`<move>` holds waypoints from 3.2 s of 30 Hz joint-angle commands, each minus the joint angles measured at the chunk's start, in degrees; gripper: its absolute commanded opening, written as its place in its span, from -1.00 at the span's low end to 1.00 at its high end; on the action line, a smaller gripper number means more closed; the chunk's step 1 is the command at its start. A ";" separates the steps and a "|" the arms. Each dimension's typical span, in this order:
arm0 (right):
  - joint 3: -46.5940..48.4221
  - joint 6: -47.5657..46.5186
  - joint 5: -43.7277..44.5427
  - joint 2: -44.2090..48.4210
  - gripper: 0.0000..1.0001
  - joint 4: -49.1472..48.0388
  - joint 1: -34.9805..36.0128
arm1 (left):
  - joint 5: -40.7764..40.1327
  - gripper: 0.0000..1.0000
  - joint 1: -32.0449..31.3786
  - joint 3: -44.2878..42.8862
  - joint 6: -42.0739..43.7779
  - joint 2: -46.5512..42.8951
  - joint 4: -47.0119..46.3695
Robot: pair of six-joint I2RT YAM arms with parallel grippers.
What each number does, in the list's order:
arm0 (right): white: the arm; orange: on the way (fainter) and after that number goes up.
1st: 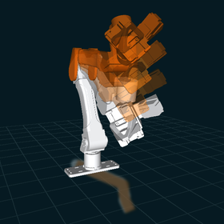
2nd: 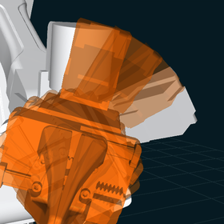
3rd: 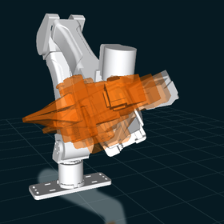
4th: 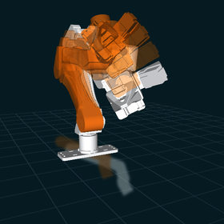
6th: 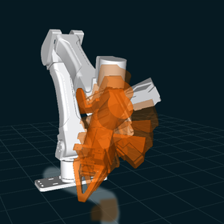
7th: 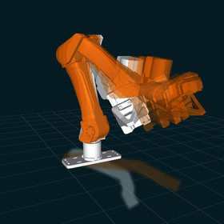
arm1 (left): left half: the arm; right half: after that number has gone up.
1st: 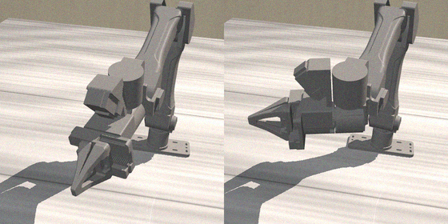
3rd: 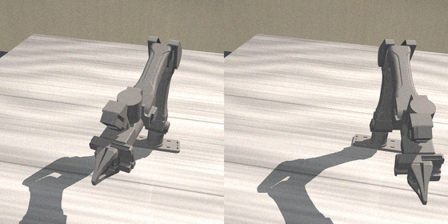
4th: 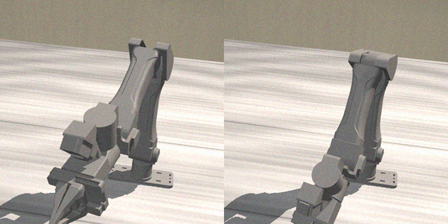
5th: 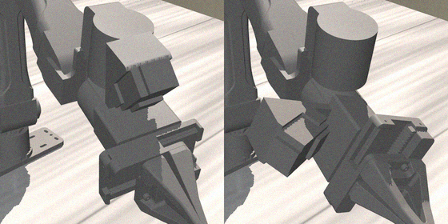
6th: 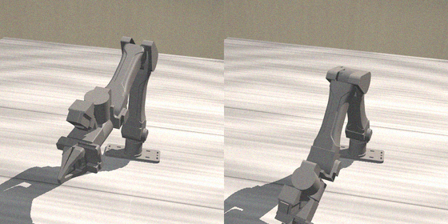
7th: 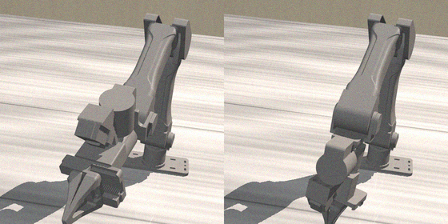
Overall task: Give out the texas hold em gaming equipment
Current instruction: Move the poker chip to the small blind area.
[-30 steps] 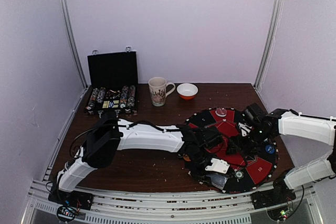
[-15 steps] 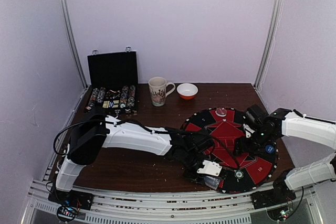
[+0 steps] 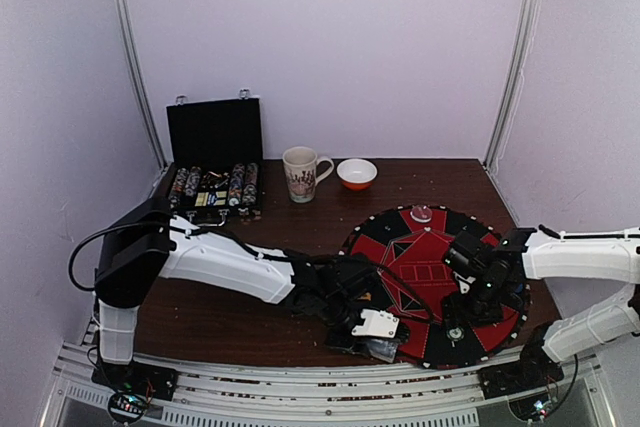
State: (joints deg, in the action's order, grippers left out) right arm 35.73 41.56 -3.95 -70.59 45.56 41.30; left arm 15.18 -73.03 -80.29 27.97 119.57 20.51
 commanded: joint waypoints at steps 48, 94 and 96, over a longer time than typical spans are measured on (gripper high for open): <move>2.99 -3.45 8.83 -1.75 -0.18 -3.39 -28.75 | -7.27 -0.15 8.16 24.82 -6.82 -15.93 -7.45; 21.46 -18.94 7.15 -22.35 -0.19 -3.25 -47.19 | -7.31 -0.13 8.79 25.56 -6.26 -16.43 -6.46; 21.74 -18.97 7.20 -22.49 -0.18 -3.28 -47.26 | -7.25 -0.13 8.79 25.58 -6.26 -16.47 -6.45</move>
State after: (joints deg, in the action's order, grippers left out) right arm 56.05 23.14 2.26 -92.03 41.80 -5.30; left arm 8.78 -64.90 -55.72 21.69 102.63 10.94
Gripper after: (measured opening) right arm 0.410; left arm 0.438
